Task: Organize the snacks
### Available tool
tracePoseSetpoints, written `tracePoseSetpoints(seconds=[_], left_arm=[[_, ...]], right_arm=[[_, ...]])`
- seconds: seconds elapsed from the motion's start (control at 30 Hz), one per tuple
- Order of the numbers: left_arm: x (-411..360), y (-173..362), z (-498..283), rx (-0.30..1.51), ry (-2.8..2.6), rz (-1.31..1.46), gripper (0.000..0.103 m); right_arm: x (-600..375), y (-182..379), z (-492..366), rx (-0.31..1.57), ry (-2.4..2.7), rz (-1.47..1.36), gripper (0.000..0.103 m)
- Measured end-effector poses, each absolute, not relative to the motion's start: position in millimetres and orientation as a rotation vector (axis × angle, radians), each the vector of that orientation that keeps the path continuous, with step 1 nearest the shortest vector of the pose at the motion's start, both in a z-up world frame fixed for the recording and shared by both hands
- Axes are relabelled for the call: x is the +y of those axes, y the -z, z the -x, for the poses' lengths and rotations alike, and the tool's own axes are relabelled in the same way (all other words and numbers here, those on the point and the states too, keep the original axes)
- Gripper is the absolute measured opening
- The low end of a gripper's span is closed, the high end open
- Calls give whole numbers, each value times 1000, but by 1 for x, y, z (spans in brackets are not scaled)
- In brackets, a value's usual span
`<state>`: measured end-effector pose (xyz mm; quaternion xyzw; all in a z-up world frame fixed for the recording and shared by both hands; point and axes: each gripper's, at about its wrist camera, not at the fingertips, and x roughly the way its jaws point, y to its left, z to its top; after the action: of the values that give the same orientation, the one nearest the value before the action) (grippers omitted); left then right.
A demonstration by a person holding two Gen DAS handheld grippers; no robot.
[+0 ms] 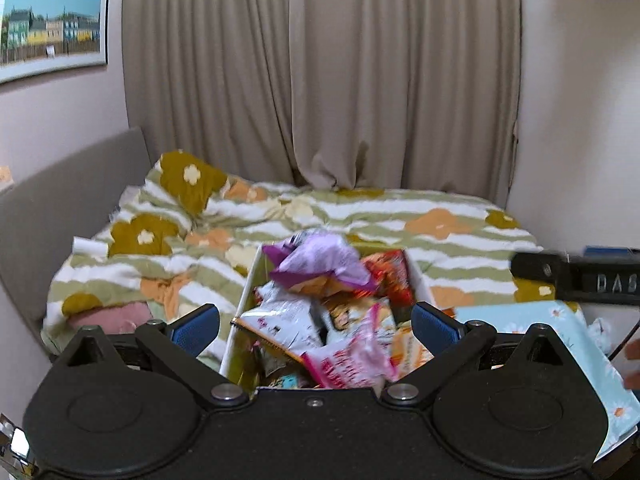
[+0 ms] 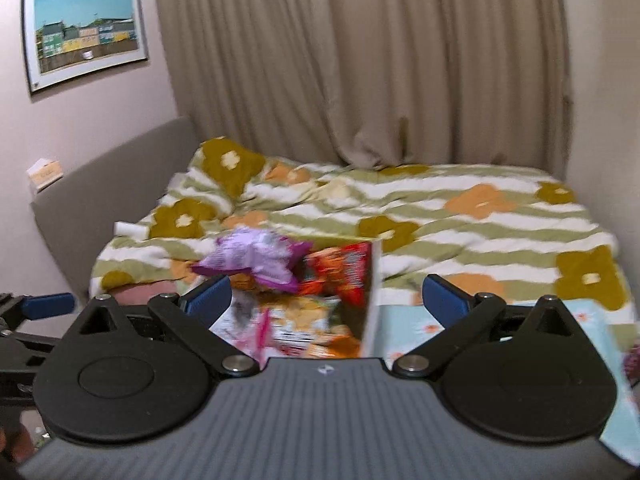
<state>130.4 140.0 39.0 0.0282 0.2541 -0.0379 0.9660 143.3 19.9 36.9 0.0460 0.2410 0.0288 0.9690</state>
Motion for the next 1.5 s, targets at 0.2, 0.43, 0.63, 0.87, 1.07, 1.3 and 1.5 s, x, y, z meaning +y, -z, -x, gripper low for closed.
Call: tracePoseSetpoints(seconds=[0.2,0.43,0.63,0.87,1.07,1.3,1.5], left_arm=[[112,-44,-100,487,88,-74,103],[86,-29,-76,540,124,-98,103],[75,-18,-59,565,127,-110,103],[71,-17,-53,561,132,-119,103],[71,-16,-52,567,131,-114,103],[67,-14,-52,573,144,-113,103],[66,-13,-52,573,144,-123,103]], right_arm=[[-15,-37,-102,552,59,-40,103],[-47,-18,-57,632,128,-44,103],[-58,-3,-31,676,153,-63,103],[-63,-1,-20,681,166,-75,103],[-67,-1,-14,681,173,-81,103],[-70,-2,-14,688,184,-89,103],[-70,-2,-16,690,191,-95,103]])
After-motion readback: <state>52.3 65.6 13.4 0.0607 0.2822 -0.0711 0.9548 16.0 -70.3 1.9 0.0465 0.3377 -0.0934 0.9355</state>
